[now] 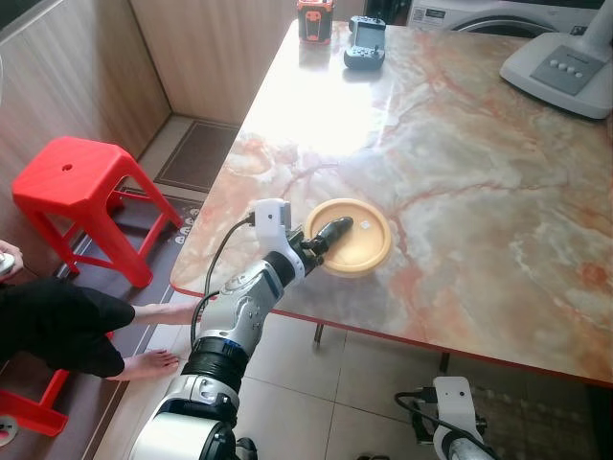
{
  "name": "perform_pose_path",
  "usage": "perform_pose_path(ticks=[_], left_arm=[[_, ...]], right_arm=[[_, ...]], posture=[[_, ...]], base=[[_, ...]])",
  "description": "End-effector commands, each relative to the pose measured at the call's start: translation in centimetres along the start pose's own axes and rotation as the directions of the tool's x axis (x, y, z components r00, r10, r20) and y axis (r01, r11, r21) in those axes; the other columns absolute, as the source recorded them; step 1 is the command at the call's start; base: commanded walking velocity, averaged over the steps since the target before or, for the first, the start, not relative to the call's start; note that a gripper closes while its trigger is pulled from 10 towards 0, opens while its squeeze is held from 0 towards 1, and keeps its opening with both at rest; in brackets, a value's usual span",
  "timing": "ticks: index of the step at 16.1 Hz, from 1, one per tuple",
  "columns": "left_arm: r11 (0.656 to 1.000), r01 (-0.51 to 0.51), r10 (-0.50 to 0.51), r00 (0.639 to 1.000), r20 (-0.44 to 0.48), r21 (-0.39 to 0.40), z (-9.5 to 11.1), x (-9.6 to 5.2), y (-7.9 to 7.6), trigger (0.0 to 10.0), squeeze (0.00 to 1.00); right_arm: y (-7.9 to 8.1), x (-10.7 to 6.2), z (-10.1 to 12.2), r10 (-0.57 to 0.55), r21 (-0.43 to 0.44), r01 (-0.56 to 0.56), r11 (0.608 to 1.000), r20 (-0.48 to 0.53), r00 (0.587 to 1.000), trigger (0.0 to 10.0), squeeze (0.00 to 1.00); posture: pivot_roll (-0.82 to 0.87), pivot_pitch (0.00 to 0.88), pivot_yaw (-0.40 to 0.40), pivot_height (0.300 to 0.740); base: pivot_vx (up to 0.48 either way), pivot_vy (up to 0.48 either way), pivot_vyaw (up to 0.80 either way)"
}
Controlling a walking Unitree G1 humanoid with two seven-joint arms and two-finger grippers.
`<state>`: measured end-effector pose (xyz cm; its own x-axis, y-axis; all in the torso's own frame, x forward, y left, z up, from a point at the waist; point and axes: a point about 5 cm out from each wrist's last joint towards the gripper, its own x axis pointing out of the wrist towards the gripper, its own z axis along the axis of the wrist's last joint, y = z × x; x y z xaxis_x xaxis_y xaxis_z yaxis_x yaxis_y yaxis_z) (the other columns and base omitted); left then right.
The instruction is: Restocking fridge
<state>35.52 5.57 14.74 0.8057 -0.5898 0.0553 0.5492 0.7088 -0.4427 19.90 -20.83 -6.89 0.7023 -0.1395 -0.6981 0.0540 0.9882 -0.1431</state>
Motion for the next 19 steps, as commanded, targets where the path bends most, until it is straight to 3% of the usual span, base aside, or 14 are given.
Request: perform_pose_path(ticks=[1,14,15,17,19], left_arm=[[0.997,-0.074,0.076,0.995,-0.06,0.034,-1.7,-0.7,1.0,0.0,0.0],[0.994,-0.097,0.103,0.98,0.172,-0.042,0.6,-2.0,1.1,0.0,0.0],[0.995,-0.086,0.096,0.973,0.212,-0.055,1.4,-2.2,0.9,0.0,0.0],[0.989,-0.145,0.144,0.924,0.355,-0.024,4.1,-3.2,0.6,0.0,0.0],[0.98,-0.196,0.172,0.9,0.401,0.018,5.1,-3.9,0.4,0.0,0.0]], right_arm=[[-0.1,-0.2,-1.0,-0.003,-0.004,0.003,1.0,-0.038,0.999,10.0,0.0],[-0.2,-0.2,-0.9,-0.007,-0.007,0.007,1.0,-0.036,0.999,10.0,0.0],[-0.2,-0.2,-0.9,-0.007,-0.008,0.007,1.0,-0.036,0.999,10.0,0.0],[-0.2,-0.2,-1.0,-0.008,-0.007,0.007,1.0,-0.036,0.999,10.0,0.0],[-0.3,-0.3,-1.1,-0.007,-0.008,0.007,1.0,-0.038,0.999,10.0,0.0]], posture=[[-0.03,0.2,0.022,0.74],[-0.03,0.189,0.017,0.74],[-0.04,0.186,0.018,0.74],[-0.05,0.173,0.021,0.74],[-0.04,0.163,0.02,0.74]], base=[[0.0,0.0,0.0],[0.0,0.0,0.0],[0.0,0.0,0.0],[0.0,0.0,0.0],[0.0,0.0,0.0]])
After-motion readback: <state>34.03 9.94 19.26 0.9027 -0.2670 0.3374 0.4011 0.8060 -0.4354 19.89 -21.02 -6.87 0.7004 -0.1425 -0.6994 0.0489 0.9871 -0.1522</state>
